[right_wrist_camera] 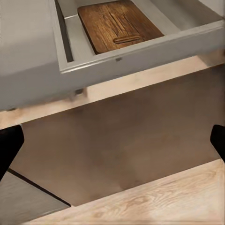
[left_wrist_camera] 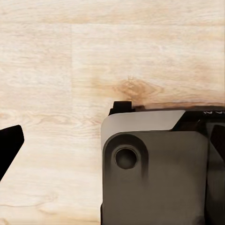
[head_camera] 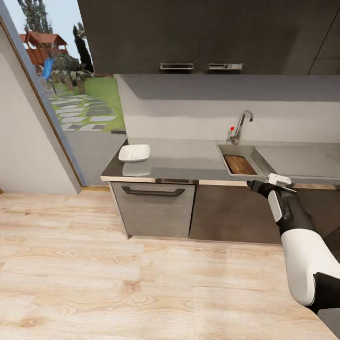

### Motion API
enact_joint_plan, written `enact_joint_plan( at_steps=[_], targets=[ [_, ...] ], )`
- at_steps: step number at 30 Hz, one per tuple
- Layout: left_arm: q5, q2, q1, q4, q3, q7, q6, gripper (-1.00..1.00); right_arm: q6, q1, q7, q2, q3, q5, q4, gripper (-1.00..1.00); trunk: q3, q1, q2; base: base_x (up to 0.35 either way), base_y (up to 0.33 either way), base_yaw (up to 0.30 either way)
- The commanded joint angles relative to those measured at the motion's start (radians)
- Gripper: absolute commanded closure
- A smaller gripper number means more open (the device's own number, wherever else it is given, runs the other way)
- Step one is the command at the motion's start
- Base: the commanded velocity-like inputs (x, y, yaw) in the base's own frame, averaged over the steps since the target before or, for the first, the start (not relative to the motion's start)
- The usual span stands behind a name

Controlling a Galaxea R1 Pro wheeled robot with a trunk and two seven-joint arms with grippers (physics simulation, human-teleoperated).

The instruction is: In the kitchen, take the Vidalia onion out of the sink, dice it on the chopping board with the paring knife, put the diced onion into the bowl on the countertop, then place both the paring knife and the chopping board into the sink.

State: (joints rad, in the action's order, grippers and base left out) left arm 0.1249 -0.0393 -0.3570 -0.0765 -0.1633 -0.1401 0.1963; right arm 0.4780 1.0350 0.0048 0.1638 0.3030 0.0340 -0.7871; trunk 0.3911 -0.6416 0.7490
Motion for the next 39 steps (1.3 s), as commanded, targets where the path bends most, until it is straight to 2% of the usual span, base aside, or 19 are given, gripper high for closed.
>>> enact_joint_plan(
  at_steps=[1,5,6,9,12,16,17,18,19,24,25,29,31,33,35,37,39],
  targets=[
    [0.010,-0.001,-0.002,-0.005,-0.009,-0.001,0.008,-1.00,0.005,0.001,0.001,0.000,0.001,0.001,0.000,-1.00,0.001,0.000,0.001,-0.015,0.000,0.000],
    [0.010,-0.001,-0.002,-0.005,-0.009,-0.001,0.008,-1.00,0.003,0.001,0.003,-0.004,-0.004,-0.069,0.016,-1.00,0.001,0.000,0.001,-0.006,0.000,0.000],
    [0.010,-0.001,-0.002,-0.005,-0.009,-0.001,0.008,-1.00,0.000,0.001,0.007,-0.007,-0.006,-0.112,0.042,-1.00,0.001,0.000,0.001,-0.002,0.000,0.000],
    [0.010,-0.001,-0.002,-0.005,-0.009,0.000,0.008,-1.00,-0.047,0.001,0.020,-0.010,-0.008,-0.176,0.155,-1.00,0.001,0.000,0.001,0.000,0.000,0.000],
    [0.009,-0.001,-0.002,-0.004,-0.009,0.000,0.008,-1.00,-0.202,0.001,0.032,-0.010,-0.008,-0.219,0.310,-1.00,0.001,0.000,0.001,0.000,0.000,0.000],
    [0.009,-0.001,-0.002,-0.002,-0.009,0.000,0.010,-1.00,-0.559,0.001,0.035,-0.010,-0.008,-0.333,0.634,-1.00,0.001,0.000,0.001,0.000,0.000,0.000],
    [0.009,0.000,-0.002,-0.002,-0.009,0.000,0.012,-1.00,-0.636,-0.002,0.035,-0.011,-0.008,-0.356,0.685,-1.00,0.001,0.000,0.001,0.000,0.000,0.000],
    [0.009,0.001,-0.002,-0.001,-0.008,0.000,0.014,-1.00,-0.694,-0.017,0.034,-0.012,-0.009,-0.371,0.716,-1.00,0.001,0.000,0.001,0.000,0.000,0.000],
    [0.009,0.002,-0.002,0.001,-0.006,-0.001,0.017,-1.00,-0.758,-0.098,0.036,-0.013,-0.009,-0.386,0.748,-1.00,0.001,0.000,0.001,0.000,0.000,0.000],
    [0.007,0.005,-0.002,0.063,-0.004,-0.004,0.020,-1.00,-0.828,-0.279,0.038,-0.041,-0.009,-0.395,0.767,-1.00,0.001,0.000,0.001,0.000,0.000,0.000],
    [0.007,0.006,-0.002,0.084,-0.004,-0.005,0.020,-1.00,-0.836,-0.326,0.038,-0.045,-0.009,-0.396,0.768,-1.00,0.001,0.000,0.001,0.000,0.000,0.000],
    [0.007,0.023,-0.002,0.132,-0.004,-0.006,0.021,-1.00,-0.856,-0.566,0.030,-0.090,-0.007,-0.396,0.771,-1.00,0.001,0.000,0.001,0.000,0.000,0.000],
    [0.008,0.027,-0.002,0.139,-0.004,-0.006,0.021,-1.00,-0.865,-0.655,0.026,-0.100,-0.005,-0.394,0.772,-1.00,0.001,0.000,0.001,0.000,0.000,0.000],
    [0.008,0.028,-0.002,0.141,-0.004,-0.006,0.022,-1.00,-0.868,-0.680,0.021,-0.103,-0.003,-0.389,0.770,-1.00,0.000,0.000,0.001,0.000,0.000,0.000],
    [0.008,0.027,-0.002,0.142,-0.004,-0.006,0.024,-1.00,-0.872,-0.695,0.011,-0.103,0.003,-0.360,0.762,-1.00,-0.003,0.000,0.001,0.000,0.000,0.000],
    [0.008,0.034,-0.002,0.142,-0.004,-0.006,0.045,-1.00,-0.874,-0.701,-0.007,-0.102,0.012,-0.296,0.720,-1.00,-0.006,0.000,0.001,0.000,0.000,0.000],
    [0.009,0.050,-0.002,0.141,-0.004,-0.007,0.085,-1.00,-0.875,-0.703,-0.023,-0.105,0.013,-0.241,0.609,-1.00,-0.009,0.000,0.001,0.000,0.000,0.000]
  ],
)
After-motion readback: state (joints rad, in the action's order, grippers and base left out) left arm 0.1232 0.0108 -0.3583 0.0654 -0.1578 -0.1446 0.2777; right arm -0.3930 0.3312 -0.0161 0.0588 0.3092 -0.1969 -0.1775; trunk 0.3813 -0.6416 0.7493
